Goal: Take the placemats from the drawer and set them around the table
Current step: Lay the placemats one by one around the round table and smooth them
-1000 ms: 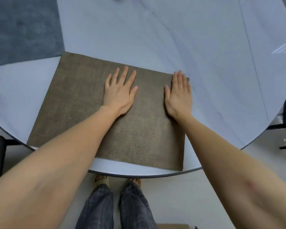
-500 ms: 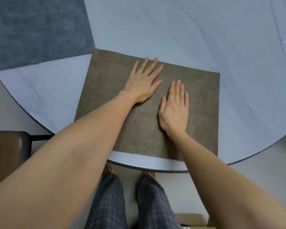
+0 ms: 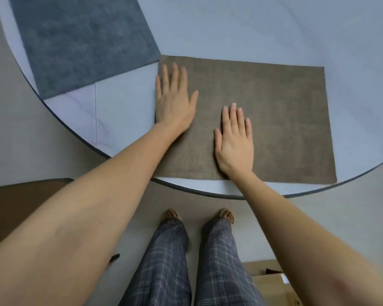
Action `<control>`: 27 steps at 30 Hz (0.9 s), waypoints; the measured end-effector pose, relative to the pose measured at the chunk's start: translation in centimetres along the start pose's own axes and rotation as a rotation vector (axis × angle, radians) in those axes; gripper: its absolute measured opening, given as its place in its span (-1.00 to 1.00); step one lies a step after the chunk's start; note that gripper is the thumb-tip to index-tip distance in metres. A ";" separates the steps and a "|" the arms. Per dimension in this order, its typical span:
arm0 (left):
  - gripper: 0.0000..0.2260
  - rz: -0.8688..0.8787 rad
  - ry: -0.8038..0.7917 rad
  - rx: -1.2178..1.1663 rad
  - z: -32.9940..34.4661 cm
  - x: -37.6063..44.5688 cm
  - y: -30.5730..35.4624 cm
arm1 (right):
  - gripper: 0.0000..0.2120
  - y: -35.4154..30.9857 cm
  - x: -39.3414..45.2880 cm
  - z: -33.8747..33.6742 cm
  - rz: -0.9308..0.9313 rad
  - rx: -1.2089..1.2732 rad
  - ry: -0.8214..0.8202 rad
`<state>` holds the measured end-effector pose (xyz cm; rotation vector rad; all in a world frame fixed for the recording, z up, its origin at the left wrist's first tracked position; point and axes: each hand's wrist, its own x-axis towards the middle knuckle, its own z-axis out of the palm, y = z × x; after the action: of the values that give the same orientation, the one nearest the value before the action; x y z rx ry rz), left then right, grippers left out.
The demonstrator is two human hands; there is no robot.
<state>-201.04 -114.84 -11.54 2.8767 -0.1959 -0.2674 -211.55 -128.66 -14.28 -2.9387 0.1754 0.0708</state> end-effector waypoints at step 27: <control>-0.43 0.091 -0.215 0.225 0.6 -11.6 -3.4 | -0.45 11.8 -9.5 -3.7 0.260 -0.056 -0.167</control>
<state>-212.11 -109.96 -11.06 3.0447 -0.4193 -0.5722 -222.26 -139.82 -12.41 -2.9284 0.5353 0.3628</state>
